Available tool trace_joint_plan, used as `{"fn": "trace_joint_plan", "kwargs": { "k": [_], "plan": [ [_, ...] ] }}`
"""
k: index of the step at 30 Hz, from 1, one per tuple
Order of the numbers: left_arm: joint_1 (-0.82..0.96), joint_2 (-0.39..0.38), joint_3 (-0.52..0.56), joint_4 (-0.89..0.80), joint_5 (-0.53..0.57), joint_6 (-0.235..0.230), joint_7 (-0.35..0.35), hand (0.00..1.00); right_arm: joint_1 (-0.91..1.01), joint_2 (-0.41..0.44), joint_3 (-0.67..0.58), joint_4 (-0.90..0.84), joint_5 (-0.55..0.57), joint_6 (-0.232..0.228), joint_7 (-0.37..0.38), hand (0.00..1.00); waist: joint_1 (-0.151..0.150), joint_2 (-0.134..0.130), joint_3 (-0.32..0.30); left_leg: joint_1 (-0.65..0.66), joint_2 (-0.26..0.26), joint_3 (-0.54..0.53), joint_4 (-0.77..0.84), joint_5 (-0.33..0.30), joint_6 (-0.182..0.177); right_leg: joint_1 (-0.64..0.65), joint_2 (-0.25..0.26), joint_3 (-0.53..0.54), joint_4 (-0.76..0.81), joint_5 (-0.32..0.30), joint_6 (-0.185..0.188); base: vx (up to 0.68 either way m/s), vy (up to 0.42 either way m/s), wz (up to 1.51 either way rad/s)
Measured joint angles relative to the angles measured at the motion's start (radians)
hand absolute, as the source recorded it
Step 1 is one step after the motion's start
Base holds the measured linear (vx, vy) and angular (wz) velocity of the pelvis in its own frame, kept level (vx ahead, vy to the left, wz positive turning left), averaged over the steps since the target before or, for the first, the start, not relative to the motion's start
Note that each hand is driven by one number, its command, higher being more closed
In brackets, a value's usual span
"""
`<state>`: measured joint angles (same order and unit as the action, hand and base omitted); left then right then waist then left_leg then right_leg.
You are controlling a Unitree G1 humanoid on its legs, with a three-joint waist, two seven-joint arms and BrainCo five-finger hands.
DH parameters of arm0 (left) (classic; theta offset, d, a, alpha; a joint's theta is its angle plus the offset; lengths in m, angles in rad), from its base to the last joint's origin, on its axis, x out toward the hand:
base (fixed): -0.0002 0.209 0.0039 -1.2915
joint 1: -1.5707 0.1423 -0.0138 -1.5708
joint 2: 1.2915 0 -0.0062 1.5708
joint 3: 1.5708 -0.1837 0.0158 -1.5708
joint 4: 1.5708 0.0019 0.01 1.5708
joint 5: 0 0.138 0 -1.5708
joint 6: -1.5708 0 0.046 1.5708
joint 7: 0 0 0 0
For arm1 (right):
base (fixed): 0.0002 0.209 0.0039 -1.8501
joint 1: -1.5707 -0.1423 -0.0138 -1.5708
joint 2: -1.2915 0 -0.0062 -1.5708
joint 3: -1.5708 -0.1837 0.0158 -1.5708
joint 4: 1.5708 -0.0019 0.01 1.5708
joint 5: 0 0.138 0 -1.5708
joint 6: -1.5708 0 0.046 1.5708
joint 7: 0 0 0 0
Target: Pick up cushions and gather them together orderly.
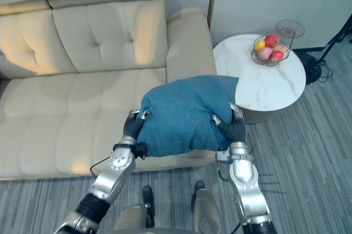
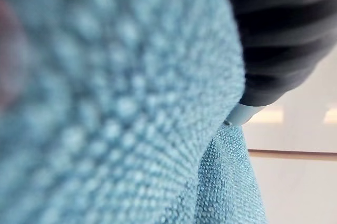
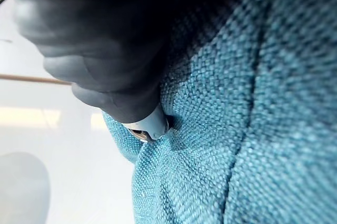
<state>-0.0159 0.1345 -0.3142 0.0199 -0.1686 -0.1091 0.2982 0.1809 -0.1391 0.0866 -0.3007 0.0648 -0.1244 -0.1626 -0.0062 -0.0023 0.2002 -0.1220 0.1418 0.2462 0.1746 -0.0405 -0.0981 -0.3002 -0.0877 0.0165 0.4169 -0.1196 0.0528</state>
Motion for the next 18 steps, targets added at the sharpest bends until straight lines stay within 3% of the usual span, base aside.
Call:
{"fn": "trace_joint_plan", "kwargs": {
  "k": [1,3,4,5,7,9,11,13,14,15,17,18],
  "plan": [
    [0.007,-0.005,0.005,-0.008,0.004,-0.004,-0.006,1.00,0.008,0.004,0.000,-0.001,0.000,-0.010,0.003,1.00,0.000,0.000,0.000,-0.009,0.002,0.000,0.024,-0.013,0.003,0.000,0.000,0.006,0.003,0.002,0.003,-0.17,0.073,-0.26],
    [0.027,-0.022,0.014,-0.018,0.004,-0.013,-0.015,1.00,0.027,0.010,-0.001,0.000,0.001,-0.022,0.010,1.00,0.003,0.019,-0.010,-0.041,0.035,-0.003,0.077,-0.030,0.023,0.001,0.023,0.049,-0.012,0.037,0.074,-0.13,0.031,-0.06],
    [0.034,-0.027,0.020,-0.026,0.004,-0.016,-0.026,1.00,0.045,0.025,-0.001,-0.004,0.001,-0.027,0.012,1.00,-0.009,0.018,-0.010,-0.056,0.044,-0.018,0.114,-0.035,0.032,-0.020,0.030,0.113,0.127,-0.017,0.061,-0.13,-0.033,0.44],
    [0.048,-0.034,0.020,-0.026,0.004,-0.016,-0.036,1.00,0.080,0.039,-0.001,-0.005,0.002,-0.028,0.011,1.00,-0.012,0.004,-0.014,-0.060,0.029,-0.047,0.146,-0.036,0.034,-0.013,0.017,0.163,0.326,-0.085,0.073,-0.12,-0.066,0.60],
    [0.087,-0.038,0.023,-0.048,0.005,-0.016,-0.038,1.00,0.105,0.051,0.010,-0.006,0.000,-0.028,0.012,1.00,0.001,-0.004,-0.026,-0.086,0.026,-0.079,0.183,-0.037,0.033,0.043,0.002,0.222,0.455,-0.126,0.099,-0.18,-0.172,0.53],
    [0.101,-0.040,0.024,-0.073,0.005,-0.017,-0.038,1.00,0.100,0.048,0.012,-0.006,-0.001,-0.028,0.012,1.00,0.027,-0.007,-0.035,-0.149,0.029,-0.118,0.200,-0.021,0.018,0.111,0.004,0.236,0.352,-0.203,0.093,-0.29,-0.277,0.46],
    [0.118,-0.058,0.026,-0.093,0.005,-0.017,-0.038,1.00,0.091,0.022,0.012,-0.006,-0.002,-0.028,0.012,1.00,0.052,0.025,-0.051,-0.248,0.052,-0.181,0.164,0.062,-0.002,0.133,0.026,0.162,0.173,-0.323,0.039,-0.31,-0.306,0.56],
    [0.149,-0.084,0.026,-0.104,0.004,-0.015,-0.038,1.00,0.099,-0.006,0.011,-0.003,-0.002,-0.025,0.010,1.00,0.042,0.072,-0.055,-0.271,0.094,-0.211,0.070,0.096,0.031,0.102,0.077,0.079,0.181,-0.292,-0.001,-0.34,-0.299,0.90],
    [0.157,-0.085,0.021,-0.104,0.003,-0.013,-0.038,1.00,0.100,-0.004,0.007,0.007,-0.002,-0.025,0.010,1.00,0.035,0.066,-0.053,-0.264,0.105,-0.181,0.026,0.067,0.073,0.099,0.066,0.039,0.164,-0.271,-0.029,-0.33,-0.260,1.26],
    [0.156,-0.087,0.018,-0.105,0.002,-0.011,-0.043,1.00,0.091,-0.008,-0.003,0.025,-0.006,-0.026,0.009,1.00,0.020,0.047,-0.040,-0.275,0.109,-0.136,0.042,0.054,0.084,0.095,0.054,-0.004,0.148,-0.253,-0.046,-0.38,-0.242,1.23],
    [0.155,-0.091,-0.003,-0.105,0.002,-0.011,-0.061,1.00,0.076,-0.007,-0.028,0.057,-0.030,-0.024,-0.009,1.00,0.015,0.048,-0.043,-0.273,0.102,-0.053,0.179,0.053,0.085,0.094,0.032,-0.070,0.102,-0.199,-0.068,-0.34,-0.183,1.10],
    [0.151,-0.093,-0.011,-0.105,0.001,-0.011,-0.075,1.00,0.084,-0.004,-0.043,0.057,-0.036,-0.024,-0.010,1.00,0.009,0.058,-0.049,-0.250,0.103,0.009,0.273,0.036,0.107,0.086,0.024,-0.118,0.063,-0.161,-0.076,-0.24,-0.113,0.95]
  ]
}}
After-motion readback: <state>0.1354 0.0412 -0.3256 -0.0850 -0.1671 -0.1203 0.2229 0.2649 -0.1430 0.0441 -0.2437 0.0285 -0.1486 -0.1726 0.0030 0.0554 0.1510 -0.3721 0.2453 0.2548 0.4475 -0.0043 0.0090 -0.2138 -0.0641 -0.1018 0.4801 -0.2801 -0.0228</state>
